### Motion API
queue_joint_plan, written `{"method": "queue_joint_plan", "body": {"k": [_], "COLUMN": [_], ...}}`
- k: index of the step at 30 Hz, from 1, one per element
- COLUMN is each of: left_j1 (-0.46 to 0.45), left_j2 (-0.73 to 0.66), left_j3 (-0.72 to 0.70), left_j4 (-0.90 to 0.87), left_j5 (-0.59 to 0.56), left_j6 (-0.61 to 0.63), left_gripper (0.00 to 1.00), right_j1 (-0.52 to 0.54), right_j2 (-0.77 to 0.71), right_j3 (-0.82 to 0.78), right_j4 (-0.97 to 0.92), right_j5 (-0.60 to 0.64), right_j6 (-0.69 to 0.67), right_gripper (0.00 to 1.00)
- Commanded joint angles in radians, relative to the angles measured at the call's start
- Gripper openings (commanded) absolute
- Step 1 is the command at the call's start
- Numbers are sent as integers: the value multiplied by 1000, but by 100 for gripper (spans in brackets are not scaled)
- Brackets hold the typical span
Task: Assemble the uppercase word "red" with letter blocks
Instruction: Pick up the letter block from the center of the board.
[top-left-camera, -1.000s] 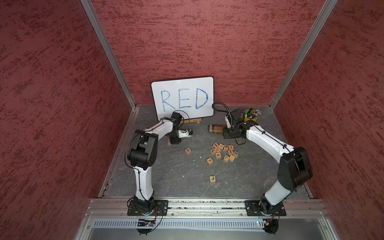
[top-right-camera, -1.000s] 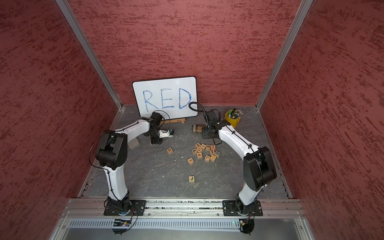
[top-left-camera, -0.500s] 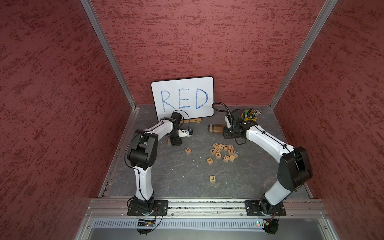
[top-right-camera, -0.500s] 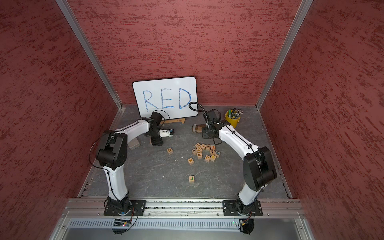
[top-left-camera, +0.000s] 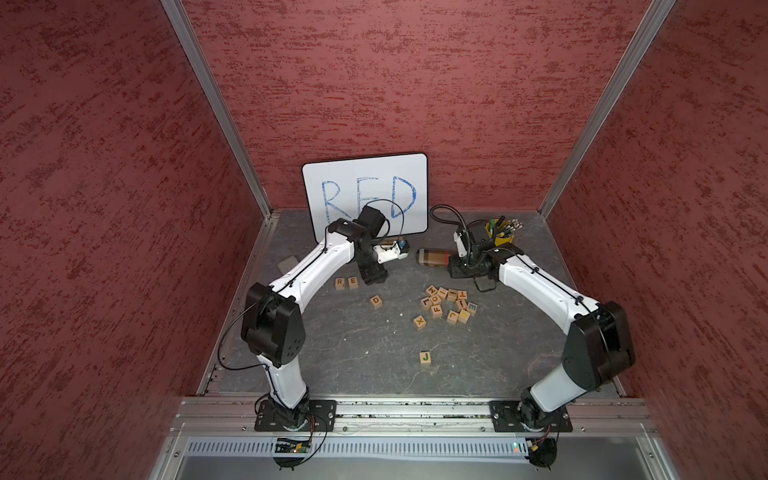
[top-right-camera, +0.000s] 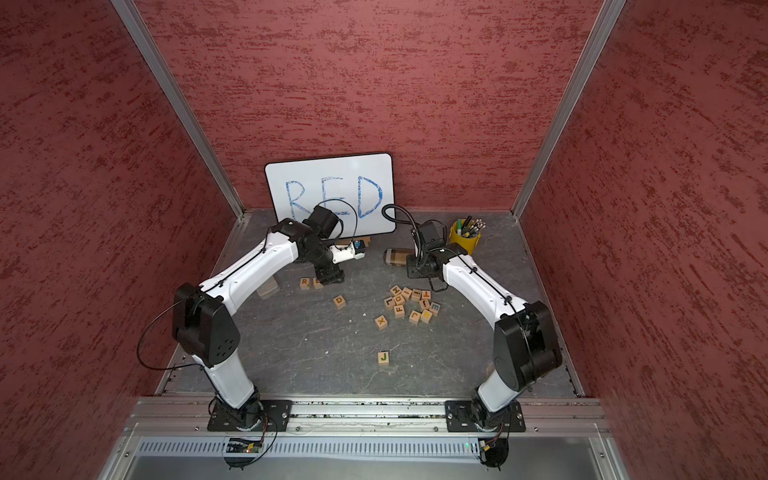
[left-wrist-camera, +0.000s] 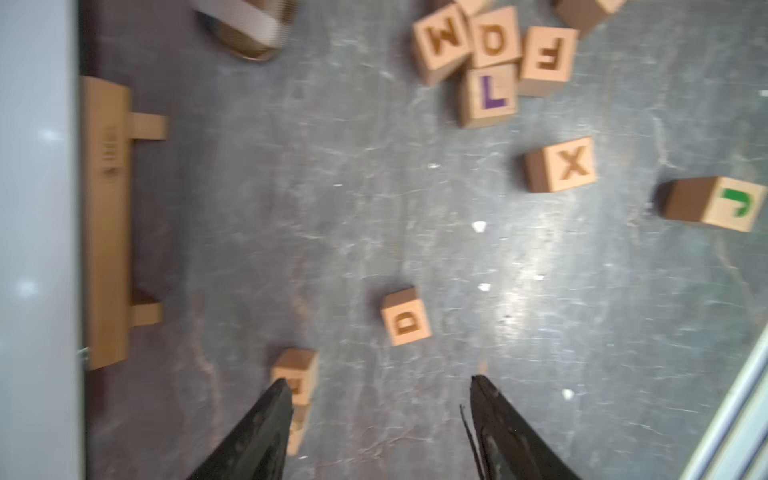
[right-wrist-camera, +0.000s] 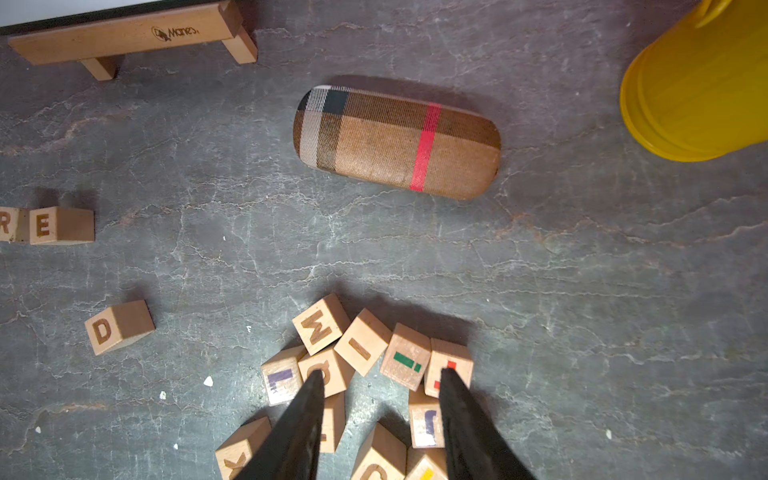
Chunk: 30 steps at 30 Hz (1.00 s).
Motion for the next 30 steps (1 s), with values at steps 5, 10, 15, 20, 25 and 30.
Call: {"method": "queue_joint_plan", "body": {"k": [5,10,15,20,25,30], "left_j1": [-13,-14,-8,0,16,26], "left_j2": [45,74,85,126,144,167], "left_j3": [-84,-129,-181,-177,-184,-175], "left_j4": [22,81,187,200,227,223], "left_j5": [43,0,-80,-97,-103,-89], "left_j6": [-172,-187,-185,-187,-182,-178], "left_gripper": [68,68,69,70,71,70], "right_j1": [-8,-9,-9,-8,-10,-11], "right_j2": [-39,-48,-52,-49,-48,-48], "right_j3": [-14,-26,-29,-23,-20,-19], "right_j4": [18,24,19,9,4,0], "right_j5": [-13,-14,-11,-5,-4,0], "right_j6": [-3,4,5,0,0,-2], "right_gripper": [47,47,47,47,47,47]}}
